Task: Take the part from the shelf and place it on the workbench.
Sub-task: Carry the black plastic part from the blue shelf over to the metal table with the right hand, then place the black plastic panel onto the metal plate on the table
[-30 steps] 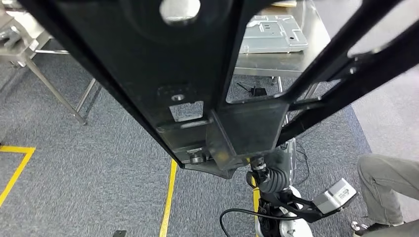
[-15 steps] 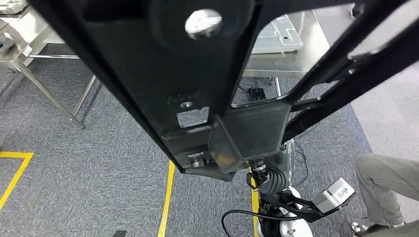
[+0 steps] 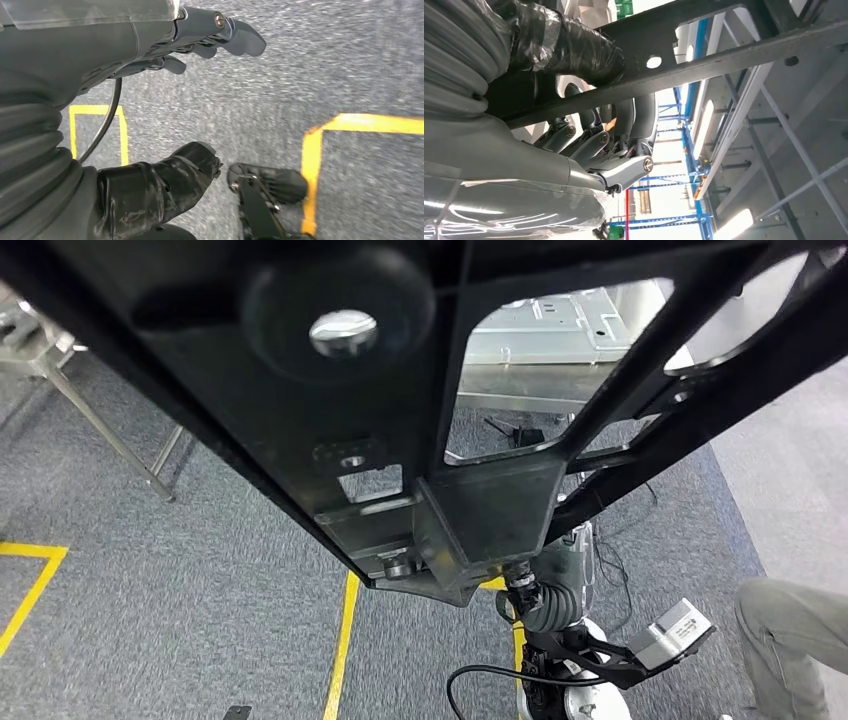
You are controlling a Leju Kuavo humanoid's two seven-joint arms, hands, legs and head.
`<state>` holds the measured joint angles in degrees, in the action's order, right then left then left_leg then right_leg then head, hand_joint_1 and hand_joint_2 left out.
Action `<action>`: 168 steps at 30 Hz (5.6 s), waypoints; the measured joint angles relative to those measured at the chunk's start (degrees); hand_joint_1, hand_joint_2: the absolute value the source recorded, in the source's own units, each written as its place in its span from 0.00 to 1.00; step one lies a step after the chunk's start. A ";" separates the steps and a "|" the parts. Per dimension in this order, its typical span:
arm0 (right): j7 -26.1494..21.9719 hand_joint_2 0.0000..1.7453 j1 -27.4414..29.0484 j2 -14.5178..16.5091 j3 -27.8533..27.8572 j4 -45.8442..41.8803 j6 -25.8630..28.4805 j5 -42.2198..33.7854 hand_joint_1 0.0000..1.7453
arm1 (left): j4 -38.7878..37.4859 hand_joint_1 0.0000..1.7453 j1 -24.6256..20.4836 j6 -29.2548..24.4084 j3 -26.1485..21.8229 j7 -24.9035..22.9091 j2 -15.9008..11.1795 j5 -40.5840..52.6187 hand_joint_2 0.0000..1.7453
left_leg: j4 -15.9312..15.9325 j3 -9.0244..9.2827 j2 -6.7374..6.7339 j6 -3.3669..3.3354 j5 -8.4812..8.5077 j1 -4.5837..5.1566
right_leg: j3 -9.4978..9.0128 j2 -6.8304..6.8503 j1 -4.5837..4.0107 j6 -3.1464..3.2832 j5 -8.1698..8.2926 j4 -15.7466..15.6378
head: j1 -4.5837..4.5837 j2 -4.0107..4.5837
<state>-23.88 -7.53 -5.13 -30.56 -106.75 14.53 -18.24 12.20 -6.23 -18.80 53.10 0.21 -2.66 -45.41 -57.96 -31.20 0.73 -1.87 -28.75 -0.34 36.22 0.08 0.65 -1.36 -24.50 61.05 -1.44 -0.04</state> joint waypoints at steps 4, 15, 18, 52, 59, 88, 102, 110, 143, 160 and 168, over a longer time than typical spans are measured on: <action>0.36 1.00 0.07 0.03 0.00 -0.07 0.14 0.33 1.00 | 0.00 0.00 -0.14 0.14 0.06 -0.15 -0.02 0.01 1.00 | -0.15 0.13 -0.06 1.32 -0.81 -0.03 | -1.06 -0.28 -0.16 1.25 -0.66 -1.86 | -0.12 0.00; 0.96 1.00 0.06 0.08 0.00 0.17 0.40 -0.52 1.00 | -0.03 0.00 0.07 0.26 0.19 -0.63 -0.21 -0.88 1.00 | -2.99 -5.66 -0.47 1.37 3.84 0.08 | -5.45 -0.24 -0.10 1.67 -3.90 -2.61 | -0.57 0.00; 0.94 1.00 0.07 0.09 0.00 0.18 0.55 -0.50 1.00 | -0.03 0.00 -0.03 0.32 0.19 -0.55 -0.24 -0.95 1.00 | -0.27 -4.22 -0.36 0.47 3.47 0.37 | -6.06 -0.24 -0.16 0.59 -4.06 -2.58 | -0.44 0.00; 0.81 1.00 1.55 0.08 0.64 0.50 2.14 -2.50 1.00 | -0.09 0.00 0.22 0.67 0.31 -1.38 -0.08 -0.86 1.00 | -0.11 -2.71 -0.45 -0.46 3.10 0.00 | -6.13 -0.44 -0.25 -0.08 -6.47 2.56 | 0.15 0.00; 0.74 1.00 1.91 0.05 0.67 0.68 2.53 -2.47 1.00 | -0.09 0.00 0.34 0.24 0.30 -0.46 -0.08 -0.86 1.00 | -0.03 1.41 -0.20 -0.48 -0.42 -0.02 | 2.82 -0.35 -0.03 -0.65 -5.94 7.28 | 0.27 0.00; -0.37 1.00 1.31 0.19 0.76 3.79 1.83 -3.81 1.00 | -0.22 0.00 0.19 -0.27 0.71 -1.52 -0.33 -1.01 1.00 | -0.24 -0.41 -0.21 -0.69 0.95 0.12 | 3.17 -0.48 0.16 -0.41 -9.54 12.10 | 0.78 0.00; -0.47 1.00 1.78 0.21 0.94 4.29 1.94 -4.60 1.00 | -0.22 0.00 -0.14 -0.32 0.71 -1.15 -0.25 -1.52 1.00 | -15.87 -8.09 -0.34 2.96 -6.25 -0.19 | -2.03 -0.51 0.17 2.96 -1.85 -0.97 | 0.66 0.00; -0.71 1.00 1.95 0.21 1.17 4.26 1.89 -5.02 1.00 | -0.28 0.00 0.03 -0.07 0.71 -1.04 -0.48 -1.50 1.00 | -0.84 -4.90 -0.42 0.70 3.61 0.57 | -4.36 -0.69 -0.22 1.51 -3.95 -1.44 | 0.59 0.00; 42.42 1.00 -31.46 -28.78 5.44 31.39 -13.63 26.36 1.00 | -0.28 0.00 -1.96 3.87 3.07 5.40 0.14 2.25 1.00 | -0.25 -4.91 -0.27 0.23 4.22 0.08 | -1.17 0.03 0.36 -0.18 -1.31 -1.52 | 0.48 0.00; 45.53 0.00 -39.17 -34.40 -5.22 39.74 -20.96 60.63 0.00 | -0.28 0.00 -2.97 -10.69 3.44 12.44 1.18 3.74 1.00 | -4.76 -5.70 -0.06 1.38 0.27 0.50 | 0.16 -0.06 0.93 1.14 0.39 -1.43 | 0.33 0.00; 45.20 0.00 -39.41 -35.81 -8.47 39.61 -20.97 63.32 0.00 | -0.28 0.00 -2.87 -16.06 3.44 12.60 1.52 4.03 0.25 | -5.56 -6.86 -0.38 0.92 2.59 0.36 | -0.49 -0.12 0.50 1.39 0.03 -1.46 | 0.11 0.00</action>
<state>21.32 -46.95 -40.94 -39.03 -67.14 -6.44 45.08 11.91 -9.10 -34.86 56.54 12.81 -1.14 -41.38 -63.52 -38.07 0.35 -0.95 -26.15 0.02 35.72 -0.04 1.15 0.04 -24.47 59.59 -1.32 -0.04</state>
